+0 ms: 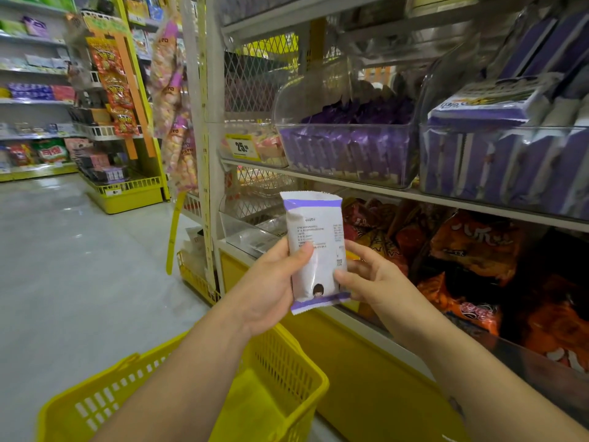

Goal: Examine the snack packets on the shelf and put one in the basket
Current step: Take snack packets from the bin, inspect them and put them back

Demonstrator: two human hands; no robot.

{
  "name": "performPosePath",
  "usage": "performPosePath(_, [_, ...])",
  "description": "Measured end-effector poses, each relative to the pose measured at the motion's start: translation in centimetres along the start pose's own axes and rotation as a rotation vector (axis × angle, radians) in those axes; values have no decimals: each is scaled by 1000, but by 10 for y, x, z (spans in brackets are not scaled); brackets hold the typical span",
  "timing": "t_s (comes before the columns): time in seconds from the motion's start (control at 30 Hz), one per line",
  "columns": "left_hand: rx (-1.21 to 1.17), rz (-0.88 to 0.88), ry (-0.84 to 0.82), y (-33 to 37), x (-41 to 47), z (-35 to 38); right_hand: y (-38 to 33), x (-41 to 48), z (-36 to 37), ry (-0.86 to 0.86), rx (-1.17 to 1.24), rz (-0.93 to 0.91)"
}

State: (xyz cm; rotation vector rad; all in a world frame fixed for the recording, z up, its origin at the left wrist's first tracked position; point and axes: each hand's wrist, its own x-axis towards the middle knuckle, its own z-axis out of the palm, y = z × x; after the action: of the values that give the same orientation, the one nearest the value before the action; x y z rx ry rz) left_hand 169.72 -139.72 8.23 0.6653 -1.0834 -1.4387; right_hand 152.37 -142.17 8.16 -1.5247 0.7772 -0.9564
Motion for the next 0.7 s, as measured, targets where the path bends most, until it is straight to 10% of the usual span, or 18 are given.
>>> performPosePath(0.3, [108,59,167,-6,4,-17,-3,-3,4,150,-448,-298])
performPosePath(0.7, [-206,20,124,-9,4,-51,-6,-4,6,57,-47,-281])
